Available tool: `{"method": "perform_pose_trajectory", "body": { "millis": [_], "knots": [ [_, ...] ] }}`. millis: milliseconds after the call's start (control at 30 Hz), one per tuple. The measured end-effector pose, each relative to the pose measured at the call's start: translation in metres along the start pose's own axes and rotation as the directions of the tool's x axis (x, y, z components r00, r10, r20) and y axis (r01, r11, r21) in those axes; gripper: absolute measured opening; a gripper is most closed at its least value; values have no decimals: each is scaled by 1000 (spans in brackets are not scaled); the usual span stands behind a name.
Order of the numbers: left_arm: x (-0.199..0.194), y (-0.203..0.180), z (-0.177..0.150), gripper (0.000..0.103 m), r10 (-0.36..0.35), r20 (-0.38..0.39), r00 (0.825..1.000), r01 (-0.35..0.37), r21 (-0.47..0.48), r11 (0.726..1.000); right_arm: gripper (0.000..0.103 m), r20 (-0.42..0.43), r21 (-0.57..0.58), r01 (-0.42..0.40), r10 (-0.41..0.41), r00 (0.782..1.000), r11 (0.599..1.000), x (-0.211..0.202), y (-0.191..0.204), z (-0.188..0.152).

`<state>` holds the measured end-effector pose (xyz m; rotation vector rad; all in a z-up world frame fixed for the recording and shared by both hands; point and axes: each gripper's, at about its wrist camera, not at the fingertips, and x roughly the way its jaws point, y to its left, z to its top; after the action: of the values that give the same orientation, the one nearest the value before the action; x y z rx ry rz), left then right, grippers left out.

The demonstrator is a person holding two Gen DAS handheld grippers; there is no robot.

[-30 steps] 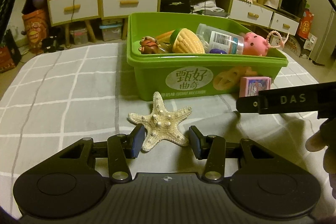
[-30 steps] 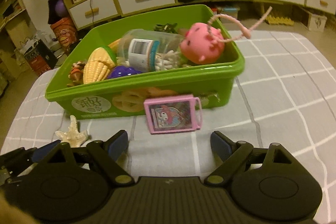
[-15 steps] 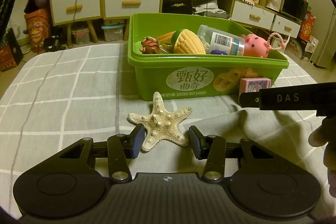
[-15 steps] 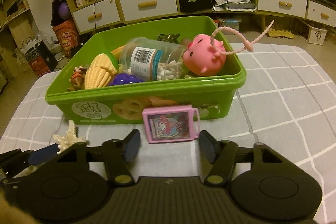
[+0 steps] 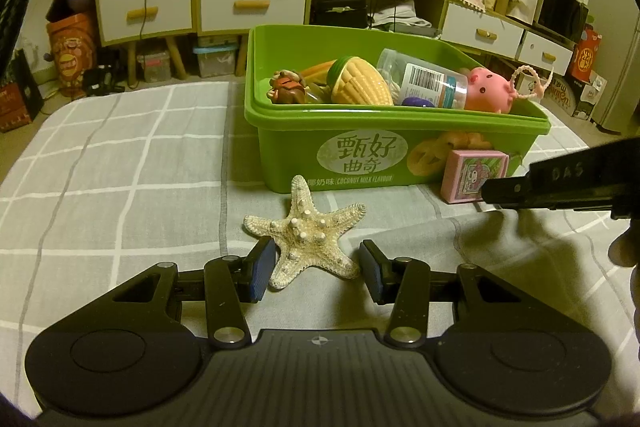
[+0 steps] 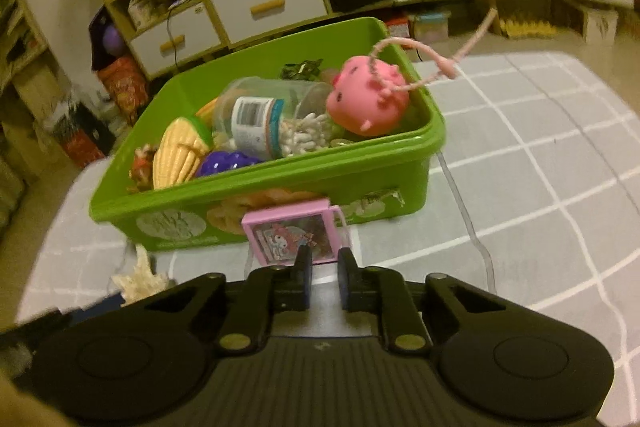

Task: Organize rigid objects
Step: 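Grasp the white starfish with the left gripper while the right grasps the pink card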

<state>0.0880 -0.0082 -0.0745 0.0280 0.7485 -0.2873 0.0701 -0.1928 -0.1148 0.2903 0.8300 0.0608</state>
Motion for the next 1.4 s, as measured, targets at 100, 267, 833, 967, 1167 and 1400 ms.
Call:
{"method": "perform_pose_trajectory", "body": {
  "millis": [100,267,833,967,1167,1400],
  "knots": [
    [0,1,0,52,-3,-1,1000,3,-5,1000,8,-29,108,-56,59,998,993,0,-16,3],
    [1,2,2,52,-3,3,1000,3,-14,1000,51,-15,177,-123,128,992,976,-3,-23,4],
    [1,7,3,52,-3,10,1000,3,-38,999,45,108,-158,85,-69,992,984,16,37,-7],
    [1,7,3,52,0,11,1000,1,-31,1000,40,103,-158,73,-57,993,985,14,37,-7],
    [-3,8,5,52,-4,8,1000,4,-34,999,40,68,-96,36,-29,997,995,6,31,-2],
    [-14,7,13,52,-15,31,999,16,-28,999,40,-14,44,-35,36,999,998,-15,16,8]
  ]
}}
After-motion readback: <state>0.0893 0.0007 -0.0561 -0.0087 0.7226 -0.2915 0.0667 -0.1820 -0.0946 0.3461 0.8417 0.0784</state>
